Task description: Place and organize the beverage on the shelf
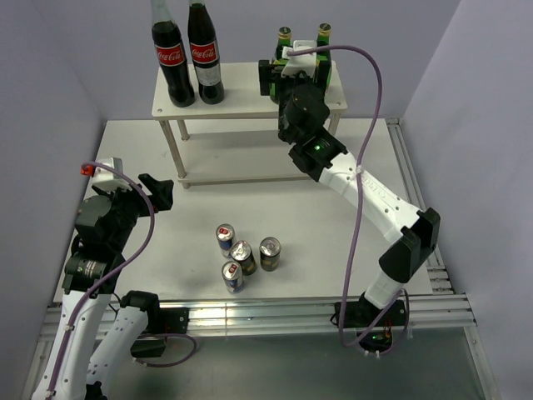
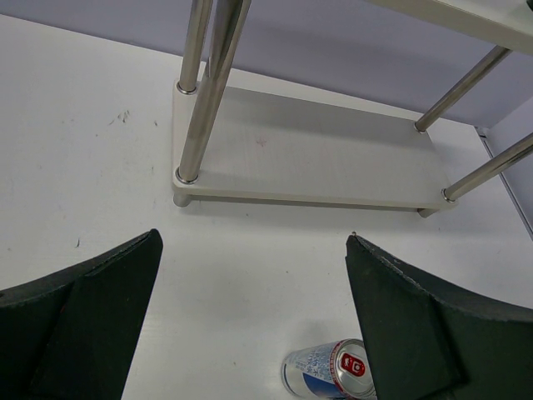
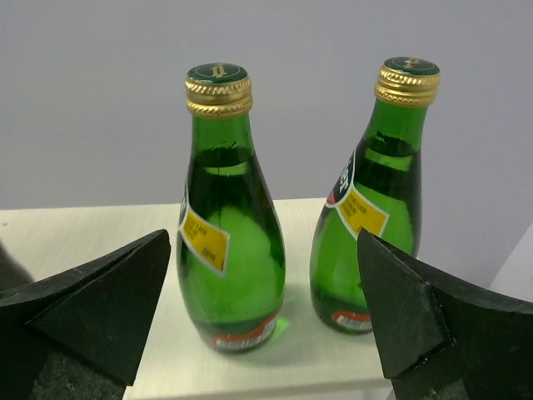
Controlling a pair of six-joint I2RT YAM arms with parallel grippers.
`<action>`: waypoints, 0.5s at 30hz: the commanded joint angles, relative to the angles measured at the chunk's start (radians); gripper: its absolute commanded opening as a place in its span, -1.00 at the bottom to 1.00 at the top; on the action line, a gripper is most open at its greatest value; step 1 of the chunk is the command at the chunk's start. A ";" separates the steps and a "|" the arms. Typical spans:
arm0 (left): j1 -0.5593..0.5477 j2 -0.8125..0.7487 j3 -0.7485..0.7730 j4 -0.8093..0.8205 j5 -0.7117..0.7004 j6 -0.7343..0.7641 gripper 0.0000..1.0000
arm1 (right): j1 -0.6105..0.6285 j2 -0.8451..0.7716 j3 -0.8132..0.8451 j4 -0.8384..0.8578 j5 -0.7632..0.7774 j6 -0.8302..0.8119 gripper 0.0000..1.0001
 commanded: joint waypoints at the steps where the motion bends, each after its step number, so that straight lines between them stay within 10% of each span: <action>1: -0.001 -0.006 -0.002 0.035 -0.012 0.015 0.99 | 0.022 -0.078 -0.044 0.041 -0.022 0.028 1.00; 15: -0.001 -0.045 -0.041 0.102 0.015 -0.024 0.99 | 0.181 -0.445 -0.420 -0.057 0.040 0.168 1.00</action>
